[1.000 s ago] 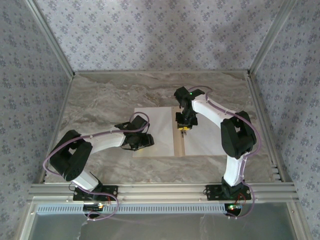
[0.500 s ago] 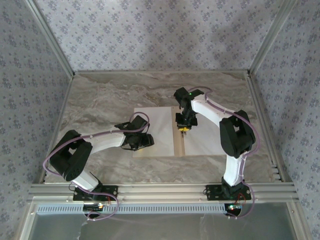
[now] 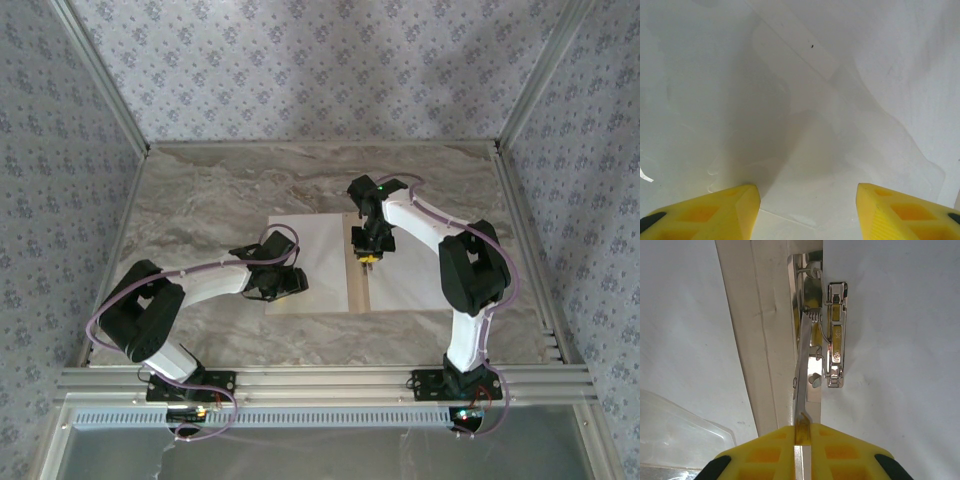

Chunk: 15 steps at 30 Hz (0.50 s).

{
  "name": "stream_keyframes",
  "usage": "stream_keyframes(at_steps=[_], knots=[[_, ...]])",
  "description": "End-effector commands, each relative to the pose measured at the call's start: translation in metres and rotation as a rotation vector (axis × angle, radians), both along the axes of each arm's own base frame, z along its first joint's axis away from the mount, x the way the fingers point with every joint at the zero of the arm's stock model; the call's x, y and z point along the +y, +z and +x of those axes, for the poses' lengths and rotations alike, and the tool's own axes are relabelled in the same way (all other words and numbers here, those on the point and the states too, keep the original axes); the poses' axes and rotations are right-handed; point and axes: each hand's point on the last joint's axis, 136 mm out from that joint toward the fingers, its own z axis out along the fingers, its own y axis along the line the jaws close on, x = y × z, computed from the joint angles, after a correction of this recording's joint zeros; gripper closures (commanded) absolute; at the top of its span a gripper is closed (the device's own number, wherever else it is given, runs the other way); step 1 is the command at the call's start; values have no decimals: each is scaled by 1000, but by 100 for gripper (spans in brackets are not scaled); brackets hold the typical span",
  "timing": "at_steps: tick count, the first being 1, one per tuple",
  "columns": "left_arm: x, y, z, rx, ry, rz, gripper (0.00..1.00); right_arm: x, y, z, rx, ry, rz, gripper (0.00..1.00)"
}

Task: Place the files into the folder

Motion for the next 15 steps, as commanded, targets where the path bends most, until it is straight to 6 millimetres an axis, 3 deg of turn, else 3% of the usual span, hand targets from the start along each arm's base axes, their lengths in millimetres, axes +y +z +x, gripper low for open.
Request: stream_keyframes(at_steps=[1,15], knots=[[20,-29,-29,122,-21,109,44,-11,-12,-7,35,14,-71,87],[20,-30,-28,121,-21,110,44,-15,-20,-17,56,31,-109,87]])
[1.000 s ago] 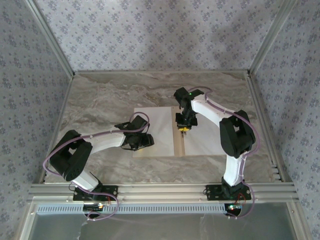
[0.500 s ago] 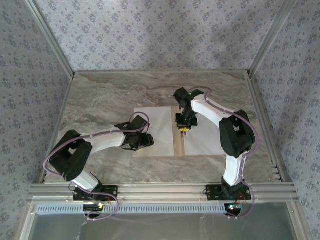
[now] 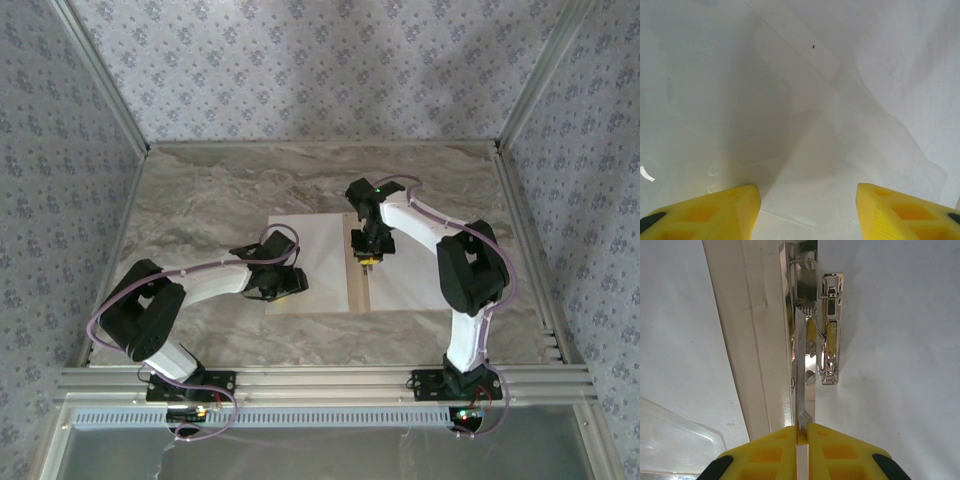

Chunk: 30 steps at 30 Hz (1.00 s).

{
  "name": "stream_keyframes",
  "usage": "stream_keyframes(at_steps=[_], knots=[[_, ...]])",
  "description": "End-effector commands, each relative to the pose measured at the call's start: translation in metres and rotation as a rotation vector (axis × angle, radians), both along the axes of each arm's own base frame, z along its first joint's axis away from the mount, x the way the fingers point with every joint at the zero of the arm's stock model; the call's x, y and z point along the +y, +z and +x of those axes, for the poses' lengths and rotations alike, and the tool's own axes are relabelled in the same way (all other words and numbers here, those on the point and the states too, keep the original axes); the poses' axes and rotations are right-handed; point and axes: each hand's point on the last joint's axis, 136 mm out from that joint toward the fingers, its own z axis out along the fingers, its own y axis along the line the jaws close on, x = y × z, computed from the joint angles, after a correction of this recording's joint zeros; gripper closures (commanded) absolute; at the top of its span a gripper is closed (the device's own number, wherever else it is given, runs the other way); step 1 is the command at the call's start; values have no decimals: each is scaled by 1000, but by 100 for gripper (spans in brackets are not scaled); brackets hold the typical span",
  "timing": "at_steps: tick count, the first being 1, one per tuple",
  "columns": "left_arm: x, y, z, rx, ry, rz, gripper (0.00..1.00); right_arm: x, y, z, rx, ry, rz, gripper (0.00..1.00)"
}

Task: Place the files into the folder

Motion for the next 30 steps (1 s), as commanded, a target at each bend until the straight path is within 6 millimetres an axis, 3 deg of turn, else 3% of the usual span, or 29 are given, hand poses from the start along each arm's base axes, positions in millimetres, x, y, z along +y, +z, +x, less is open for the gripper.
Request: stream_keyframes(at_steps=[1,30], knots=[[21,-29,-29,118,-22,109,44,-13,-15,-13,51,18,-77,88],[20,-28,-25,116,-25,126,44,-28,-33,-30,94,31,-170,90]])
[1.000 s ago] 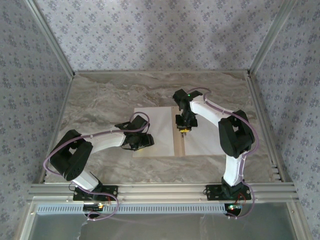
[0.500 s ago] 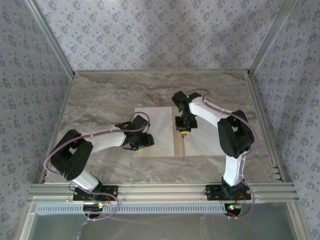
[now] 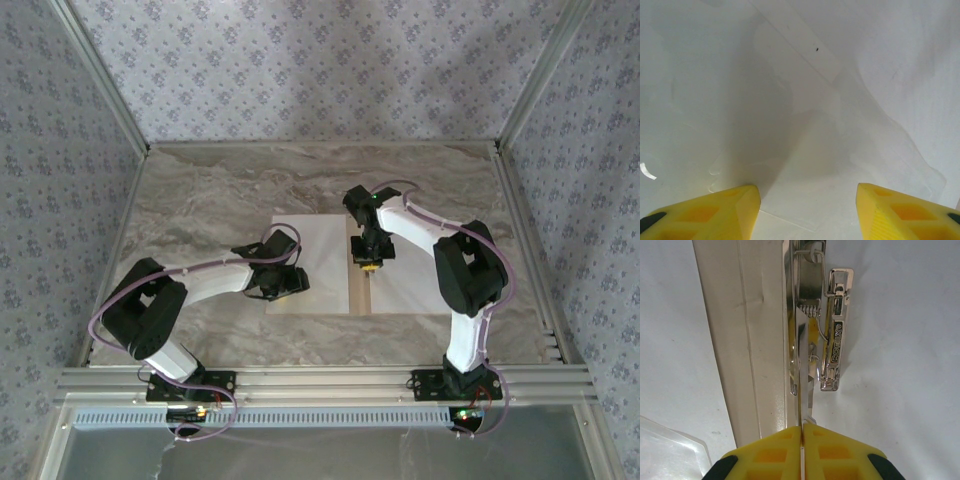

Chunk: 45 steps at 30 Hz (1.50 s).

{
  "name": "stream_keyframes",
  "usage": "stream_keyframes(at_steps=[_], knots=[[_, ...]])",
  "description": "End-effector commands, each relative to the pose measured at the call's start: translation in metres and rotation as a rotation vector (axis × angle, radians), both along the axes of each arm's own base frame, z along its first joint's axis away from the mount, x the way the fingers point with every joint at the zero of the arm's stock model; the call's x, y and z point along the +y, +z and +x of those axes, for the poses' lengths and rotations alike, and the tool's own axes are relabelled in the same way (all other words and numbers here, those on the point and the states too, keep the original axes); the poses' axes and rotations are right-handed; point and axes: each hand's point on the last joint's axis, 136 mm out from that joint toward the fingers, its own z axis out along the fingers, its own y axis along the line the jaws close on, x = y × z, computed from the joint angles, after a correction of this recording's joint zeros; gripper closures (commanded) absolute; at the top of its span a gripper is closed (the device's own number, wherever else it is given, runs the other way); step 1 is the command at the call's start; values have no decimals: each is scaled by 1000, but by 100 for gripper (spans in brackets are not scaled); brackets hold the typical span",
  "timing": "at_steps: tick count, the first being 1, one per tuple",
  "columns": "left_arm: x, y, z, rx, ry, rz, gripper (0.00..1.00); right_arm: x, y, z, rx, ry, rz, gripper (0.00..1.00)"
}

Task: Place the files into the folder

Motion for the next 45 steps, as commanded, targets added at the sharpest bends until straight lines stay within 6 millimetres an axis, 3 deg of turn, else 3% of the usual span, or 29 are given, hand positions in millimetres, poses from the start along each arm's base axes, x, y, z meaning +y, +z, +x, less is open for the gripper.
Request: stream_keyframes(at_steps=[1,32,45], knots=[[23,-28,-27,112,-19,122,44,-24,-22,-21,86,7,-123,90],[26,-32,-29,119,-13,127,44,-29,-53,-34,124,12,-153,90],[27,-33,-31,121,-7,127,44,-18,-35,-21,86,9,-114,90]])
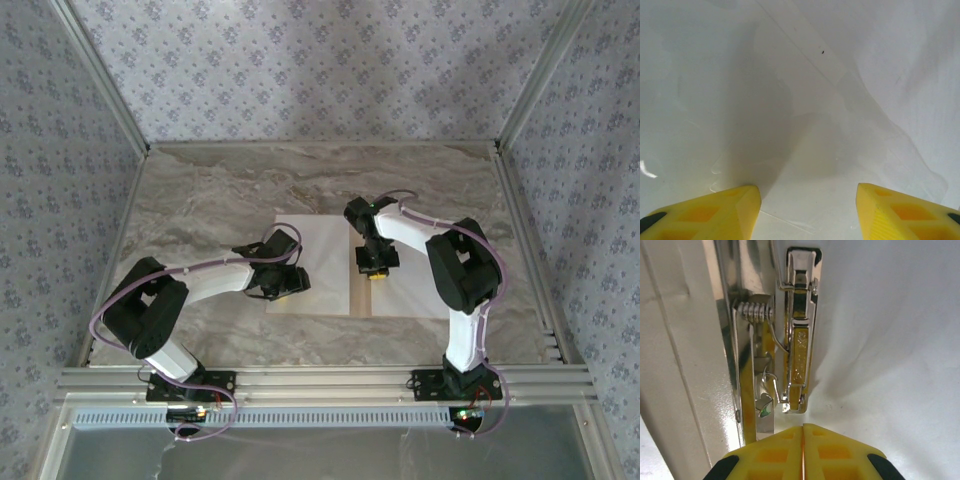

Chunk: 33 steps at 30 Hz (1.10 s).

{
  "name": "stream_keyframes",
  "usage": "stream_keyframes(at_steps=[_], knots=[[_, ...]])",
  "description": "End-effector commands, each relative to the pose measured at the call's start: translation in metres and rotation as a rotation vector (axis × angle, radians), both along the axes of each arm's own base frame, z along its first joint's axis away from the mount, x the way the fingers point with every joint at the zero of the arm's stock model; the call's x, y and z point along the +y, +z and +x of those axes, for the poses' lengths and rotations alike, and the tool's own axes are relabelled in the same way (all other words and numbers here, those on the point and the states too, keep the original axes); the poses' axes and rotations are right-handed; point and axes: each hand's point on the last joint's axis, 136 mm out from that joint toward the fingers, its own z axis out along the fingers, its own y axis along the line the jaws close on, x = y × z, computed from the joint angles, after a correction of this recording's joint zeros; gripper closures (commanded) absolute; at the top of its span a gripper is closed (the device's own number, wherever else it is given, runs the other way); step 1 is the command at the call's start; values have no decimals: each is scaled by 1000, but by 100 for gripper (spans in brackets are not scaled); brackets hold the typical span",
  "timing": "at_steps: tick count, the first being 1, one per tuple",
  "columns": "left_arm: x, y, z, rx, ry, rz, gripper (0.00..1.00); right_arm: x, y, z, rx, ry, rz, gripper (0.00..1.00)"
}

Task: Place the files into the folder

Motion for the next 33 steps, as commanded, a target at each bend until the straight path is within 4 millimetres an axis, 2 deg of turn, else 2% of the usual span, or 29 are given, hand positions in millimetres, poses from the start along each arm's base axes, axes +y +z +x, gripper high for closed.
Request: stream_keyframes(at_steps=[1,12,24,33], knots=[[28,-33,-32,121,-9,127,44,2,-5,-7,49,-5,-8,90],[28,-34,-32,122,-4,123,44,1,17,7,4,-22,11,90],[25,-31,-30,114,11,105,44,-13,57,23,-63,-32,1,90],[12,-29,-30,102,41,36,45,-11,85,24,-109,-58,75,81]])
